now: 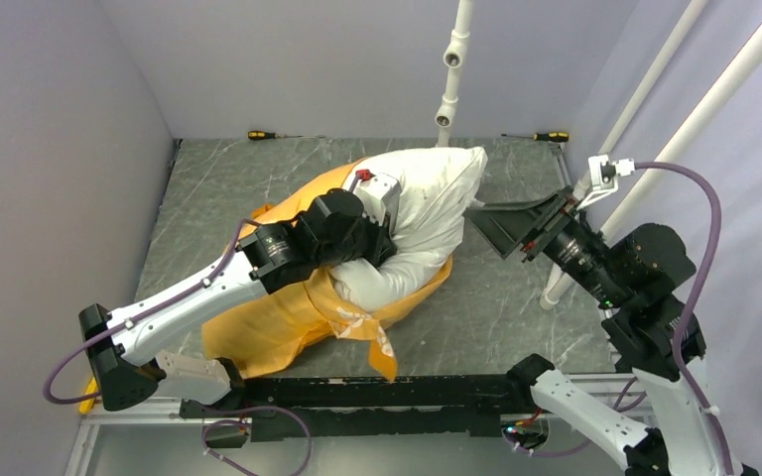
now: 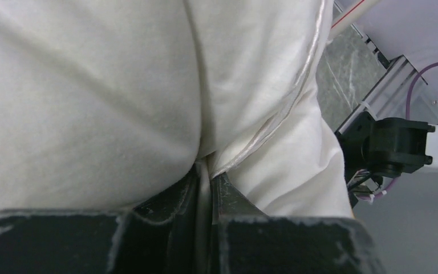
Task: Put the pillow into the pillowcase
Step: Stuff the pillow into the pillowcase.
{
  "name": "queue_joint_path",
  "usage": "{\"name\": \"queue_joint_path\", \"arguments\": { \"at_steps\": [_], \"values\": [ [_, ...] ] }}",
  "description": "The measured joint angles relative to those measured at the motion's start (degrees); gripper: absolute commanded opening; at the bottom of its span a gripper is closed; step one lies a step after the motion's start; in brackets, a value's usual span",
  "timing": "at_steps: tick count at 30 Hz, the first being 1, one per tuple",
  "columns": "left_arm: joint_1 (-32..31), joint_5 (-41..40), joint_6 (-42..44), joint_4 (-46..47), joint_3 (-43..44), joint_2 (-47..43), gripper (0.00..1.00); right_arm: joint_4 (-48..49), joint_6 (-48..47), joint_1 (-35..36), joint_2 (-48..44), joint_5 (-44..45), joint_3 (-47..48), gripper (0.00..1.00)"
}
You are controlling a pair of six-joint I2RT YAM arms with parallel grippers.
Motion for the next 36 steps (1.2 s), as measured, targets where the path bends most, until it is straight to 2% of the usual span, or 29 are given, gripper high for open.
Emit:
{"name": "queue_joint_path", "arguments": {
  "at_steps": [3,8,14,18,22,29,33,36],
  "values": [
    [0.00,1.20,-1.03,-0.15,-0.81,0.11,0.00,-0.76,-0.48,0.00,-1.86,-3.28,-2.93,0.59],
    [0.00,1.84,-2.03,-1.64,-1.46,1.90,0.00,0.24,0.00,0.07,4.35,-12.63,-9.42,0.53],
    [0.09,0.33,-2.03,-6.73,-2.05,3.76,0.00,2.60,4.83,0.57,6.91,-20.41,-23.37,0.61],
    [0.57,-2.32,-2.03,-11.96,-2.05,5.75,0.00,4.92,6.91,1.88,4.17,-23.91,-26.75,0.64],
    [1.66,-4.04,-2.08,-15.10,-2.29,7.17,0.00,10.36,8.72,4.55,2.27,-25.92,-31.78,0.73],
    [2.12,-6.34,-3.39,-18.43,-3.04,7.37,0.00,15.67,14.32,7.54,0.31,-17.92,-47.58,0.97],
    [2.25,-6.80,-3.98,-19.54,-3.28,7.06,0.00,24.70,21.14,7.52,0.15,-14.19,-58.69,0.99],
    [2.93,-6.64,-4.22,-19.98,-3.28,5.99,0.00,36.24,25.44,7.72,5.40,-13.16,-64.46,0.99]
  ]
}}
